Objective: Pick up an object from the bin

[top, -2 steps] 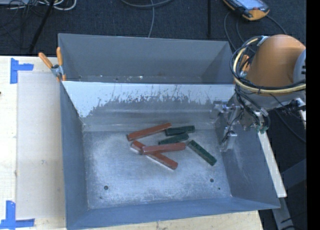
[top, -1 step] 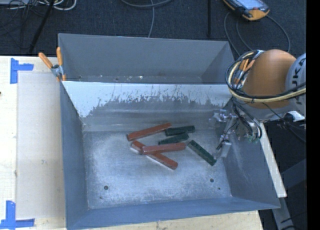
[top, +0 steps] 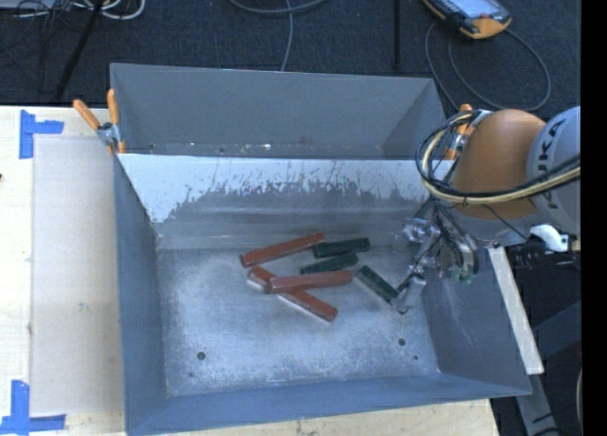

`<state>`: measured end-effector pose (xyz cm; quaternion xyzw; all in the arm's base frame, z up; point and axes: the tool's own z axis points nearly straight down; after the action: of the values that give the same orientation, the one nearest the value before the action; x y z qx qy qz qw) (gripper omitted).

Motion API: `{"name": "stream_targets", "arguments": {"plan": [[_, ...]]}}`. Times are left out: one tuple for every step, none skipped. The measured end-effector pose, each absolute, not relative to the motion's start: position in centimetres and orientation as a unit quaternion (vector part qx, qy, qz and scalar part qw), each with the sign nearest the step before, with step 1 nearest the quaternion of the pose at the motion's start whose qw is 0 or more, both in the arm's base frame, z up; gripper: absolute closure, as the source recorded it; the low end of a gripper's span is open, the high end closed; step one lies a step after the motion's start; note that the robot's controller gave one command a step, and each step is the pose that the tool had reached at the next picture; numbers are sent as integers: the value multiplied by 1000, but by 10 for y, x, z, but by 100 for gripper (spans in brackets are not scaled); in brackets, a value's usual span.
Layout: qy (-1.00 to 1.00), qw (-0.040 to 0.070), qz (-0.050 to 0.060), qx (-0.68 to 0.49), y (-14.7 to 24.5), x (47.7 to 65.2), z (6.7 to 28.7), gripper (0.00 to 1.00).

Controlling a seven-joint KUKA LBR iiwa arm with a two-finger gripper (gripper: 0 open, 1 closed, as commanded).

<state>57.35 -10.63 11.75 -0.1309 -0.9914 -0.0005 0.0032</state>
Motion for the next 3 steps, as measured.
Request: {"name": "stream_targets", "arguments": {"plan": [[-992, -1, 0, -128, -101, 573, 143, 0], [-978, -2, 0, -209, -97, 576, 83, 0], [-975, -3, -1, -220, -95, 574, 64, 100]]}}
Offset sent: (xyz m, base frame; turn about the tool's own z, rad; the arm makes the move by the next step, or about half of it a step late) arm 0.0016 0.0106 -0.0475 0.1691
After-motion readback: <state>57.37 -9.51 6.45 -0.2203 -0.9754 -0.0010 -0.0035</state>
